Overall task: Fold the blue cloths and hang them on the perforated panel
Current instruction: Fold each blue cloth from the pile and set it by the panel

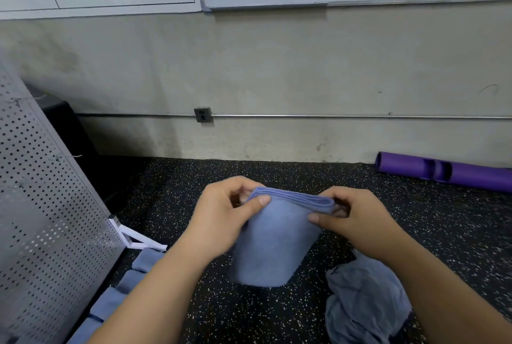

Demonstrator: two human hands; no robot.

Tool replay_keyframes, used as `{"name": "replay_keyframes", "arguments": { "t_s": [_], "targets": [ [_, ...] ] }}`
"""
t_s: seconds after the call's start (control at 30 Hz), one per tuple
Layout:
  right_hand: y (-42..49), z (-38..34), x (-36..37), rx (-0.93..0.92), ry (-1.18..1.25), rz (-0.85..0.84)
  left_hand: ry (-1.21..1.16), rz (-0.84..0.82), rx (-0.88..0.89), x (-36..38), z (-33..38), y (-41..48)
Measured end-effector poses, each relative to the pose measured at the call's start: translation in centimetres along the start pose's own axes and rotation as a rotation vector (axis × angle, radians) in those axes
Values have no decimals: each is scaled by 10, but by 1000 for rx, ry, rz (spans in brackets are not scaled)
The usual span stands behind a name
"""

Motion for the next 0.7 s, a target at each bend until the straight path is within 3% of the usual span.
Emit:
{"name": "replay_keyframes", "arguments": {
  "t_s": [0.1, 0.37, 0.57, 0.7],
  "targets": [
    [0, -3, -3, -3, 228, 34, 5, 33, -20, -7, -5, 1],
    [-1, -7, 4, -48, 441, 88, -12, 96, -70, -12, -3, 0],
    [3, 0, 5, -69, 468, 226, -188, 157, -160, -11, -4, -1],
    [0, 8, 7, -30, 297, 395, -126, 250, -206, -4, -8, -3]
  ]
}}
Point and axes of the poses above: each hand's wrist, its own y-axis towards the middle knuckle, its own x-axis out of the palm, z = x × y, the point moved 7 cm from there along y, towards the middle knuckle, and after that the axes turned 11 degrees about y, right-handed, at the moved point
